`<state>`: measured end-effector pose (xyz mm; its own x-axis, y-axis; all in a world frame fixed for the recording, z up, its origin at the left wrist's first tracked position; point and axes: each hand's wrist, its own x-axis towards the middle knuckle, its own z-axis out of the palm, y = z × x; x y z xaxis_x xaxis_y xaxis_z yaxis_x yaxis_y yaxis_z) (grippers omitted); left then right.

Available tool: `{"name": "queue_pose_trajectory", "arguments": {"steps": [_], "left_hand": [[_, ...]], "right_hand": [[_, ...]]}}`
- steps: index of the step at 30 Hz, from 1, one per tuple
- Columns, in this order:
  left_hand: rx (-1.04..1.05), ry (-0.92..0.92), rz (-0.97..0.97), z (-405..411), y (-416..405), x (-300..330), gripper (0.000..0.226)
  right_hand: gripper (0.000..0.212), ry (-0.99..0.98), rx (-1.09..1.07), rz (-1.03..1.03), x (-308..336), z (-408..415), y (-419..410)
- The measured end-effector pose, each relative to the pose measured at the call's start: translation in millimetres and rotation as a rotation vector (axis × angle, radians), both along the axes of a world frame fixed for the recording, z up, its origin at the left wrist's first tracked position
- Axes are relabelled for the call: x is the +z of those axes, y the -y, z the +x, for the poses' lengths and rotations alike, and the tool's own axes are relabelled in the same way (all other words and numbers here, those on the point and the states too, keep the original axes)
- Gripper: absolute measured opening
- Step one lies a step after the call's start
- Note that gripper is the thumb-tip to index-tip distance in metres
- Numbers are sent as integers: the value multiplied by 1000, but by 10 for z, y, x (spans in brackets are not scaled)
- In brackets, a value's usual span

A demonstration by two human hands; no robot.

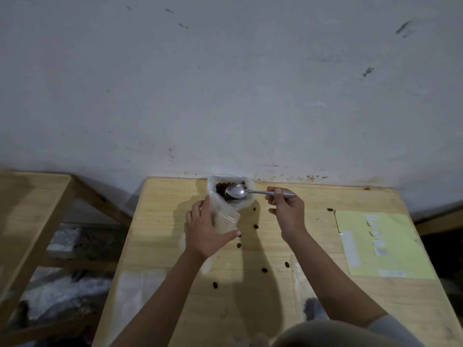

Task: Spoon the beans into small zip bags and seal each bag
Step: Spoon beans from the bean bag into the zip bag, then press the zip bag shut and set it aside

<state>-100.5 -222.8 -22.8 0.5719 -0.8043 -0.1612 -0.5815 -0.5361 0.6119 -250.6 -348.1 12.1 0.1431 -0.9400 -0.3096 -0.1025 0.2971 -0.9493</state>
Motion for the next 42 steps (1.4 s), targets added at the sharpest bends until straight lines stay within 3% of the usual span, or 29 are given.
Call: {"name": "queue_pose_trajectory", "arguments": {"steps": [8,12,14,15,17,18,19,22,26,34,39,42], "left_hand": [[76,-28,-119,-25,7,35,124],[116,-61,-270,-71,11,96,110],[121,-64,-310,-84,19,123,107],[134,-74,-321,-89,23,132,106],[174,-119,-341,-107,29,162,103],[196,-159,-354,-121,30,188,101],[215,-207,-370,-138,30,220,98],[237,-330,-415,-207,4,360,94],[167,-430,-384,-301,-116,503,102],[211,-468,-424,-580,-477,402,18],[252,-573,-419,-761,-457,390,21],[153,-579,-389,-867,-426,360,5]], "right_hand": [[7,-167,35,35,-352,288,124],[31,-347,32,9,-432,334,164],[36,-515,-71,-156,-371,280,122],[32,-556,-121,-340,-321,241,79],[22,-477,-99,-709,-208,164,-37],[18,-370,-26,-780,-148,124,-101],[14,-254,65,-745,-76,88,-172],[13,-46,331,-331,157,20,-358],[17,133,363,-41,235,-45,-527],[15,84,111,-55,9,-429,-874],[18,74,54,-82,-30,-729,-964],[20,60,7,-117,-39,-870,-985]]}}
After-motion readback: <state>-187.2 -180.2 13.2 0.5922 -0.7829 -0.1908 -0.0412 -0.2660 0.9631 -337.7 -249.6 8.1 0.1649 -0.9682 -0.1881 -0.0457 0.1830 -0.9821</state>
